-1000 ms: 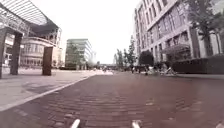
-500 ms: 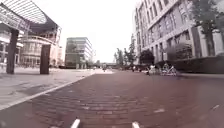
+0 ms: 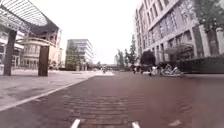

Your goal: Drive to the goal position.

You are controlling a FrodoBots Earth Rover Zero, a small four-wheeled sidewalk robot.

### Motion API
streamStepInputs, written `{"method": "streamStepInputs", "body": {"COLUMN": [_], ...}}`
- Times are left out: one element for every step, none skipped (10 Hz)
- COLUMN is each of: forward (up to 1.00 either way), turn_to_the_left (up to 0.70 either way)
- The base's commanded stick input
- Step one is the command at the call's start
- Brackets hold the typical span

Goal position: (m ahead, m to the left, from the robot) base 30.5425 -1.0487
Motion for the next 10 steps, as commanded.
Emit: {"method": "streamStepInputs", "body": {"forward": [0.7,0.7,0.7,0.7,0.7,0.7,0.7,0.7,0.7,0.7], "turn_to_the_left": [0.0,0.0,0.0,0.0,0.0,0.0,0.0,0.0,0.0,0.0]}}
